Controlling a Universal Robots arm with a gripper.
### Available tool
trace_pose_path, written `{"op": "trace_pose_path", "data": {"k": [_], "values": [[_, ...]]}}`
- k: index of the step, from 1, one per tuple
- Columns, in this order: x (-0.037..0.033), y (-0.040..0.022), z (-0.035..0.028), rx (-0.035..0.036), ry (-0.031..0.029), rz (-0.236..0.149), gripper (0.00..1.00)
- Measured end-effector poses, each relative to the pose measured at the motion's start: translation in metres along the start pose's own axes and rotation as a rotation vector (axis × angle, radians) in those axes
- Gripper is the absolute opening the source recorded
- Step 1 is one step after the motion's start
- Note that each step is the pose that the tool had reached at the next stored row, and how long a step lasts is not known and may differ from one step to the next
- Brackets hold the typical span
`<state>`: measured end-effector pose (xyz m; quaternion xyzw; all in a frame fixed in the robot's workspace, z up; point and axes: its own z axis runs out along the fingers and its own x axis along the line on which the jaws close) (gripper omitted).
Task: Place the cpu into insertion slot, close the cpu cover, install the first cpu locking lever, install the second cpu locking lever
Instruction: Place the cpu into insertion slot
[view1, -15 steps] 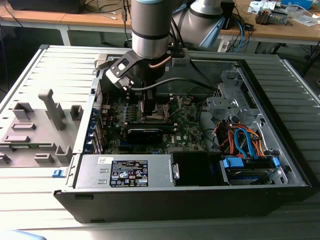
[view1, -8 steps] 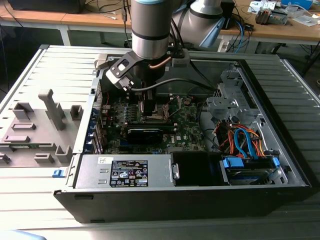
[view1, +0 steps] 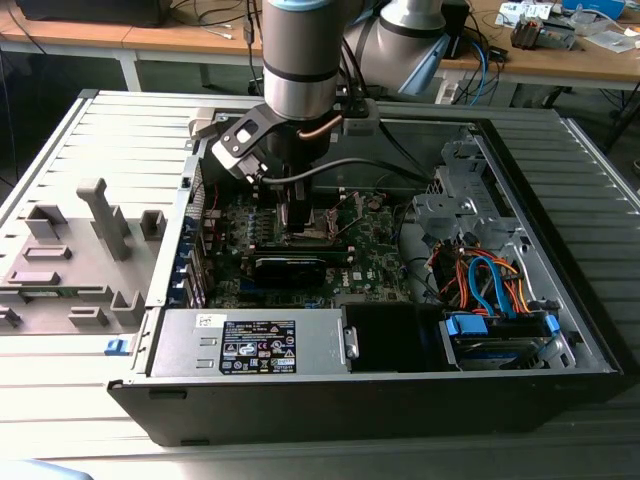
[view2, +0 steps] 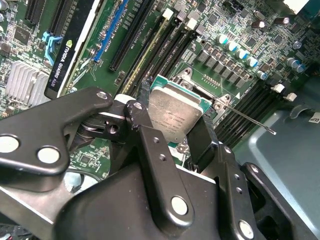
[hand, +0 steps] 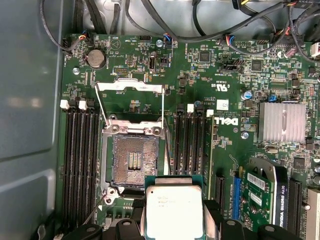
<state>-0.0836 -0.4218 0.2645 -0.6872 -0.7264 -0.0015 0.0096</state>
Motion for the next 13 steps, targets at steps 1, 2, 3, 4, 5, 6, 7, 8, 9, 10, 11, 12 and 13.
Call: {"op": "trace_pose_path", "data": {"k": [1,2,3,4,5,6,7,8,9,10,11,12,13], "values": [[0.0,0.0,0.0001,0.0,0.0,0.0,0.55],[0.0,0.0,0.0003,-0.0001,0.0,0.0,0.55],[0.0,0.0,0.0005,0.0,0.0,0.0,0.55],[0.0,0.0,0.0006,0.0,0.0,0.0,0.55],[0.0,0.0,0.0008,-0.0001,0.0001,0.0,0.55],[0.0,0.0,0.001,0.0,0.0,0.0,0.55],[0.0,0.0,0.0011,0.0001,-0.0004,0.0,0.55],[0.0,0.0,0.0013,0.0001,-0.0007,0.0,0.55],[0.0,0.0,0.0015,0.0,-0.0008,0.0,0.55],[0.0,0.0,0.0016,0.0,-0.0011,0.0,0.55],[0.0,0.0001,0.0029,0.0001,-0.0021,0.0,0.55],[0.0003,0.0006,0.0046,0.0003,-0.0035,0.0,0.55],[0.0004,0.0006,0.0064,0.0003,-0.005,0.0,0.55]]}}
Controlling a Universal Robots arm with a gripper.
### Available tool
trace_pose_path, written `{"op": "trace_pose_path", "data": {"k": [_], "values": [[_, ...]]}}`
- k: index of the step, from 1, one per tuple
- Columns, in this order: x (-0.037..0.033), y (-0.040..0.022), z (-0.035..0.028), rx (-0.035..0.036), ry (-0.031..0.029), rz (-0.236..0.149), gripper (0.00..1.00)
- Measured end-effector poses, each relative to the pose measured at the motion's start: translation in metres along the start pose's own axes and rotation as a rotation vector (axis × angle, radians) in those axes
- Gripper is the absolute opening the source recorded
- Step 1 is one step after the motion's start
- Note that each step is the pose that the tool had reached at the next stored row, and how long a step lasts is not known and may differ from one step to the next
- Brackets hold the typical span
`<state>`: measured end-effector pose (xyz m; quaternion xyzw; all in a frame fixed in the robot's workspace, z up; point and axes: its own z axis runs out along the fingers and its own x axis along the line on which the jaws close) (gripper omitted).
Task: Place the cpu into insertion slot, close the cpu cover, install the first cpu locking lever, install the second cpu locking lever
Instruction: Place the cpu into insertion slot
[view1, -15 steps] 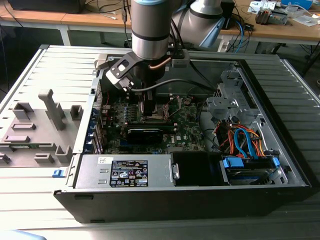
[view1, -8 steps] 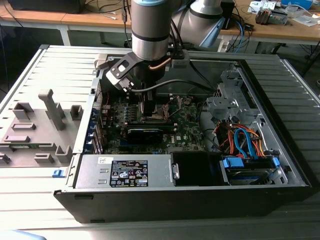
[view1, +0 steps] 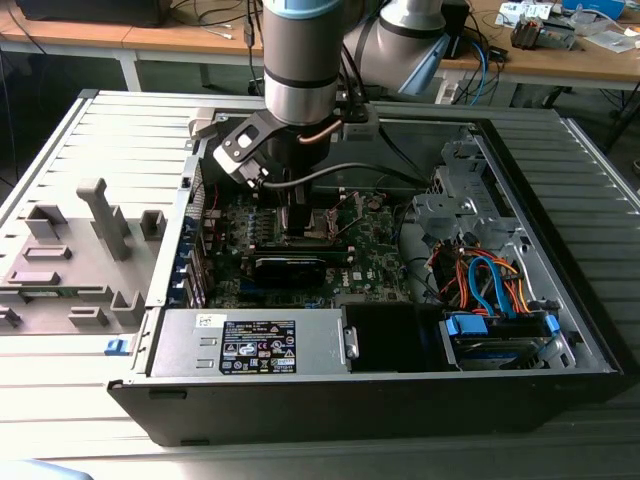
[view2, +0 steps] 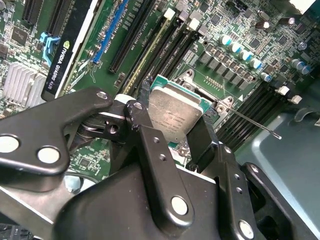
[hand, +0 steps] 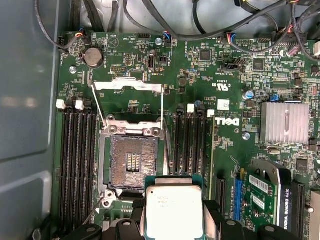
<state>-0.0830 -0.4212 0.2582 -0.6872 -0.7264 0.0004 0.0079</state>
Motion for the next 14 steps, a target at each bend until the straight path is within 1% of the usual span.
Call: {"op": "trace_pose_path", "data": {"k": [7,14], "values": [[0.0001,0.0,0.0017,-0.0001,-0.0002,0.0,0.55],[0.0001,0.0001,0.0065,-0.0001,-0.0004,0.0,0.55]]}}
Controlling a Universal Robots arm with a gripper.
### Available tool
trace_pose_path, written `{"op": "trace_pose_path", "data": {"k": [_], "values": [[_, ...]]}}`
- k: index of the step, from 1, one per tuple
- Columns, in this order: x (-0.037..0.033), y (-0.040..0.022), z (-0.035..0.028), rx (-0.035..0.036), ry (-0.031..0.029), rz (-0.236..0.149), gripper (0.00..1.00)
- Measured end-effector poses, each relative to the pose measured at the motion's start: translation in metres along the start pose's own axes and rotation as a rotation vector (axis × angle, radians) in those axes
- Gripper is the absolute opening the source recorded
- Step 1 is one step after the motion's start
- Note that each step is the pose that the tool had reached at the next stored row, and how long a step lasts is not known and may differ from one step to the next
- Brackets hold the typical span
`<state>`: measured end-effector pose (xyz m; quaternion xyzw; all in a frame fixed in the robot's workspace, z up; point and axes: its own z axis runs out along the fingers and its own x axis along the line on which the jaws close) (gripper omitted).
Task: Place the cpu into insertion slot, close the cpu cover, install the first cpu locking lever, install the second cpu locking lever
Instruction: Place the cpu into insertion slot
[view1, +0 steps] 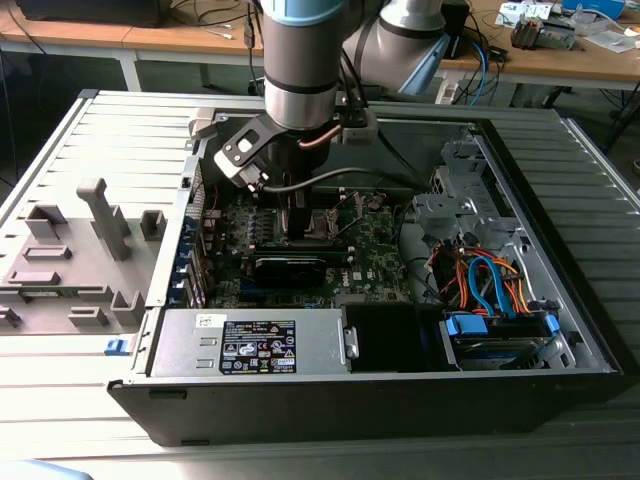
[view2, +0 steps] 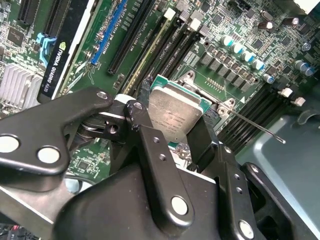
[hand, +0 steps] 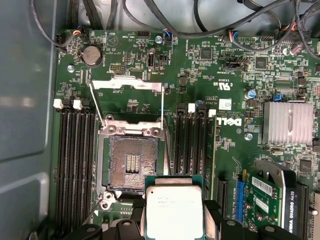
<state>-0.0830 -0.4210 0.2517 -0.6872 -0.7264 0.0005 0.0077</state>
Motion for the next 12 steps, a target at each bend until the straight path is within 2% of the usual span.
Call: {"op": "trace_pose_path", "data": {"k": [12], "values": [[0.0,0.0001,0.01,0.0,-0.0001,0.0,0.55]]}}
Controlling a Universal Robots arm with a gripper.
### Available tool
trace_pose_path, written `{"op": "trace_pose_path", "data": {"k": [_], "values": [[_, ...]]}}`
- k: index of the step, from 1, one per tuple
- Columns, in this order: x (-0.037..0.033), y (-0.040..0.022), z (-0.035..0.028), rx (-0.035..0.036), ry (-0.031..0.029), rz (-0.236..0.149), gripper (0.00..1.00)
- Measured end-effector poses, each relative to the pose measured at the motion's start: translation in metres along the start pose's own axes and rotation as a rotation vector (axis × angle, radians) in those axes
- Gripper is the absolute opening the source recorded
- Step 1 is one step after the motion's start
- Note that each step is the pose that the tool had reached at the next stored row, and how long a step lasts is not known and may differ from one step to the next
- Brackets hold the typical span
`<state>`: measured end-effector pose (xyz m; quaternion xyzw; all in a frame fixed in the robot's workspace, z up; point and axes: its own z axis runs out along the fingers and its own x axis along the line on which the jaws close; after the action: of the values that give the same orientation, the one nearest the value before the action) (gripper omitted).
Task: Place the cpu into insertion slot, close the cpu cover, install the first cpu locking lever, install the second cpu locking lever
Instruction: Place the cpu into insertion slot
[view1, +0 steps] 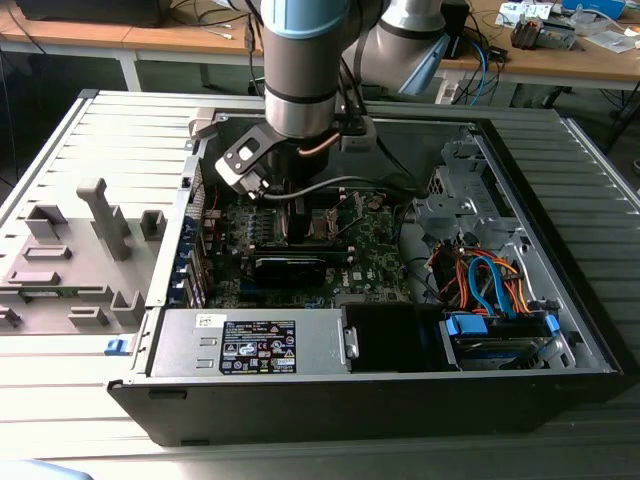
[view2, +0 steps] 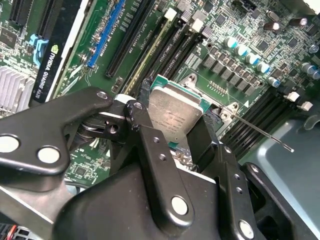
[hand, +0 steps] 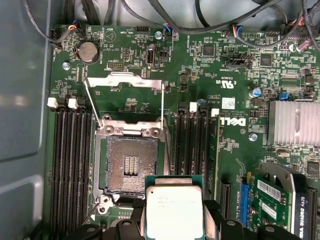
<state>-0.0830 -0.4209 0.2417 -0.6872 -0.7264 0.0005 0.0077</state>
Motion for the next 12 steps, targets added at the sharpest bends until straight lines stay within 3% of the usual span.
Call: {"op": "trace_pose_path", "data": {"k": [12], "values": [[0.0007,0.0001,0.0055,0.0001,-0.0015,0.0,0.55]]}}
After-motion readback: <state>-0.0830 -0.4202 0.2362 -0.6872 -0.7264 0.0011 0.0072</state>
